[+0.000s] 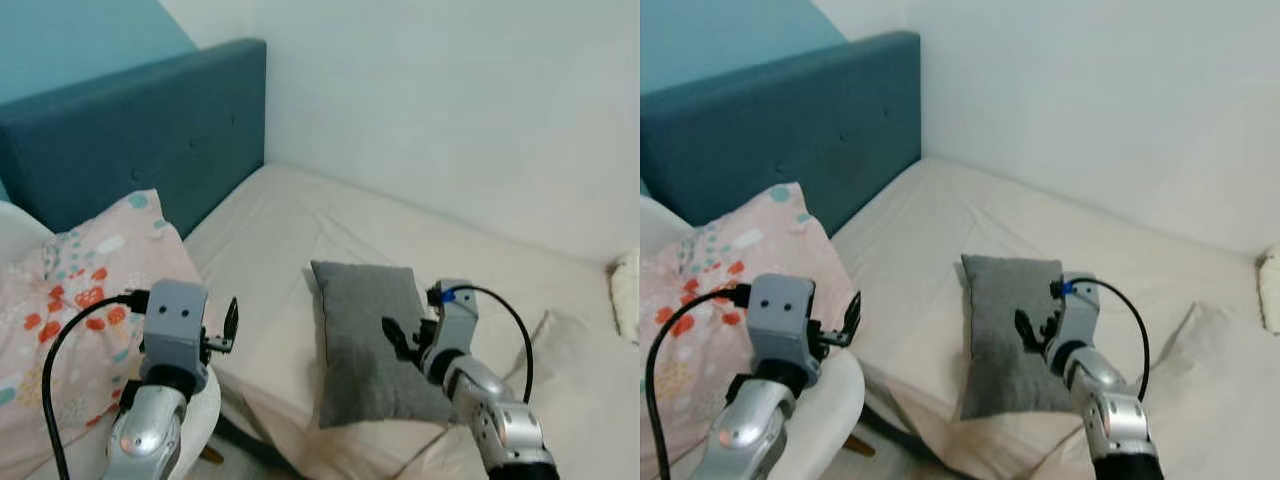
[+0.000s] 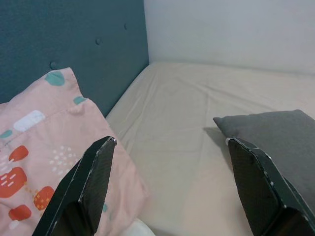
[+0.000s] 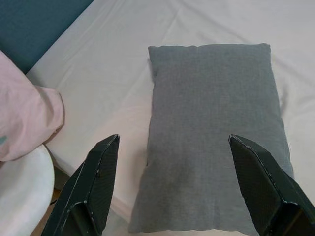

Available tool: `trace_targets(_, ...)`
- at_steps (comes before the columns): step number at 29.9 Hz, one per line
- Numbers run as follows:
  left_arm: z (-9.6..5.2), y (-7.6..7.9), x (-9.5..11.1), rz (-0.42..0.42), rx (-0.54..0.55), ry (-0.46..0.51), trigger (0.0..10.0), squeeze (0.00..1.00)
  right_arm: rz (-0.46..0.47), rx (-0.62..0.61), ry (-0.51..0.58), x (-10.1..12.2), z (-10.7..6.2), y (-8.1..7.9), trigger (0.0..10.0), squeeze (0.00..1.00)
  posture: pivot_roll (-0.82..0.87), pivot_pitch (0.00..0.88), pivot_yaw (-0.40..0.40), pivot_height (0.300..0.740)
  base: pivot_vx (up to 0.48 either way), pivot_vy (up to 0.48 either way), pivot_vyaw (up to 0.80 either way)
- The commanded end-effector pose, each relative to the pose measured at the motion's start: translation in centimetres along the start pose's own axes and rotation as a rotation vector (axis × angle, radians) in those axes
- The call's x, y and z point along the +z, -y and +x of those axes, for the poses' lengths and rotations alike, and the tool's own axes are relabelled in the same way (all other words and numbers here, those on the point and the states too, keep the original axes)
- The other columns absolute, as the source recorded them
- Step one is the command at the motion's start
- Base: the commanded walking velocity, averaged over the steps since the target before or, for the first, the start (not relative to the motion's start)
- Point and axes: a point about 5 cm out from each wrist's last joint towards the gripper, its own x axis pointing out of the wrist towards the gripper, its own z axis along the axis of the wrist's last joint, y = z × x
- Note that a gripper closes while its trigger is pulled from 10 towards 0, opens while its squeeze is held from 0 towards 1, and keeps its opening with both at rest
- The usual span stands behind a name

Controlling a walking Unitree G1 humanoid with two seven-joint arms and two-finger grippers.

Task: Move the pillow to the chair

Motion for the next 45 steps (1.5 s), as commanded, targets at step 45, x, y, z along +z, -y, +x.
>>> trace_targets(45,1.2,-1.7,1.4,0.026,0.014,0.043,10.0,0.0,-1.257,0.19,-0.257,-0.3,-1.3,6.9,10.0,0.0,-0.02,0.0,-0.114,0.545,0.0,0.0,0.0)
